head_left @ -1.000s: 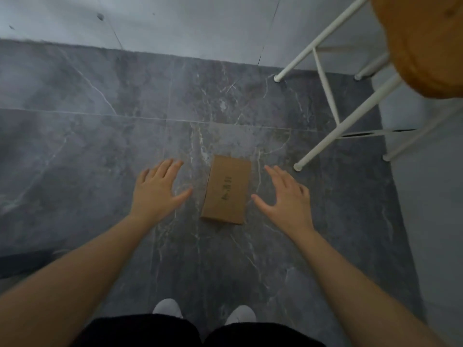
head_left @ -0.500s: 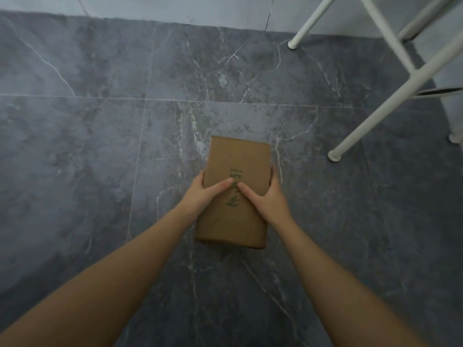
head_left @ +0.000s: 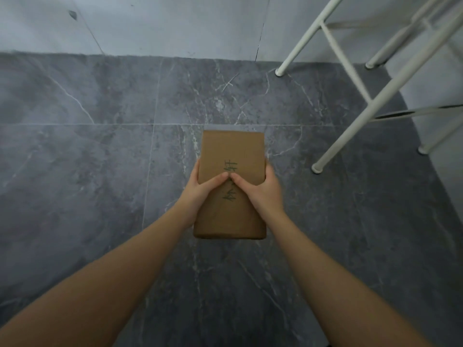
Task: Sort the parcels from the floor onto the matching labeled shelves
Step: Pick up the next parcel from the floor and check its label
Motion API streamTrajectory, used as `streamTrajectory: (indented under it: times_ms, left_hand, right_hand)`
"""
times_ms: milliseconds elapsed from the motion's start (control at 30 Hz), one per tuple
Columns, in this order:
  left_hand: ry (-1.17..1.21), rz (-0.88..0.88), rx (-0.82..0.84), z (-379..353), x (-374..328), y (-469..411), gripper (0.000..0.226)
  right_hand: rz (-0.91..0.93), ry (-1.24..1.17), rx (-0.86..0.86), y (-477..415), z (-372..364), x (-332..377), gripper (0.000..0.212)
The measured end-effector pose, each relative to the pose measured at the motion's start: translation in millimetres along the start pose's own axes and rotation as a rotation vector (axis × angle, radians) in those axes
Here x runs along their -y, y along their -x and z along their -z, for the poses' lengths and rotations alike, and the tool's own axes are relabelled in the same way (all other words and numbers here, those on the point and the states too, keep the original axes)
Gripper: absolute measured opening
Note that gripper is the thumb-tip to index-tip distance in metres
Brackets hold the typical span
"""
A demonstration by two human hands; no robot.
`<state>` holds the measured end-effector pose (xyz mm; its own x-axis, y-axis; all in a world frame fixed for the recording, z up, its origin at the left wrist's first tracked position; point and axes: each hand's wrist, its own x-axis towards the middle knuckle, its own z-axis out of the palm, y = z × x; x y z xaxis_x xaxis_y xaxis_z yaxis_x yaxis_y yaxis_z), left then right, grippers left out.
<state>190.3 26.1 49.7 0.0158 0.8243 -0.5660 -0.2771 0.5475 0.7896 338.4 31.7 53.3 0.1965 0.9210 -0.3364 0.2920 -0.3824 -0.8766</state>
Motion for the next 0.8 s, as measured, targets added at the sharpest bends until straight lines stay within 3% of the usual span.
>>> streamTrajectory:
  times_ms: [133,300,567,800]
  left_hand:
    - [-0.021,-0.123,0.036,-20.9,-108.9,62.2,0.088]
    - [-0.112,-0.324,0.025,-57.6,-276.4,163.6,0.068]
    - [-0.110,-0.634,0.057,-114.1,-537.7,358.8,0.075]
    - [-0.139,-0.917,0.080,-146.4,-683.7,524.1,0.089]
  right_hand:
    - [0.135,0.008,-0.045,39.6,33.7,119.5,0.089]
    - [0.273,-0.034,-0.088,100.3,86.9,296.2,0.094]
    - [0.580,-0.047,-0.138,215.8,179.2,590.9,0.104]
    - [0.842,-0.121,-0.202,327.9,242.6,761.8,0.101]
